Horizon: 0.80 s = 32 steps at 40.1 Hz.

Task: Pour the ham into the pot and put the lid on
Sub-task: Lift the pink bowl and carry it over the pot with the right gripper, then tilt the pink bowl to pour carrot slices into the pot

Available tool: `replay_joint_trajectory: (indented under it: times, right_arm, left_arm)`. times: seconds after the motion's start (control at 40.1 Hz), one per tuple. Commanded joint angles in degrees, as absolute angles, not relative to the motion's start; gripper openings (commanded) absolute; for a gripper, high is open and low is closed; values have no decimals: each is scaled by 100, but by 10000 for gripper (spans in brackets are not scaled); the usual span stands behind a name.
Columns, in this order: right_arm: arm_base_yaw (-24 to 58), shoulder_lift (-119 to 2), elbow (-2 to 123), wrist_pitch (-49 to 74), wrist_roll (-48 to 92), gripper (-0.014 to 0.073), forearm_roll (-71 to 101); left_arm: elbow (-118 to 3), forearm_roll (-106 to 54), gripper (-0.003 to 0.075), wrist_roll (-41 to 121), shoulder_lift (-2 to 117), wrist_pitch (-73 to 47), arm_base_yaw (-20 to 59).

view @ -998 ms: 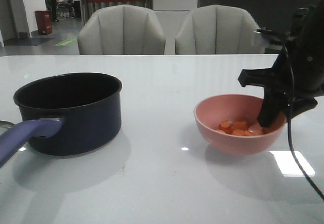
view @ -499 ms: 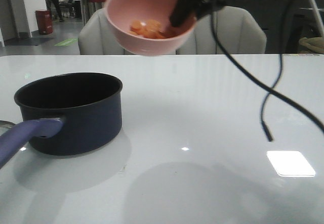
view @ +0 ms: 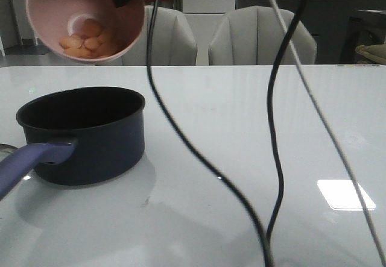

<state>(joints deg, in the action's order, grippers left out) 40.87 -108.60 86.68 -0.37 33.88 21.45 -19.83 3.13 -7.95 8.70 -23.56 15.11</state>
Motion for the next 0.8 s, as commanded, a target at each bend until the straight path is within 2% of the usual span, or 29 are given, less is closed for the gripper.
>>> replay_joint_trajectory:
  times: [0.0, 0.1, 0.275, 0.549, 0.774]
  right_arm:
    - [4216, -10730, 8706, -1706, 3742, 136, 2078]
    - [4363, -10892, 8362, -3285, 3742, 136, 2078]
    - [4481, -11208, 7807, -5010, 3736, 136, 1913]
    - [4481, -11667, 7508, -6204, 4397, 136, 0]
    - [4481, -11815, 7455, -7154, 5287, 136, -51]
  left_arm:
    - [-2132, 321, 533, -804, 923, -1928, 1538]
    - [-2132, 321, 533, -804, 923, -1928, 1538]
    - [-2132, 321, 533, -804, 923, -1928, 1538]
    - [-2132, 321, 533, -804, 923, -1928, 1538]
    - [-2132, 321, 533, -804, 923, -1928, 1538]
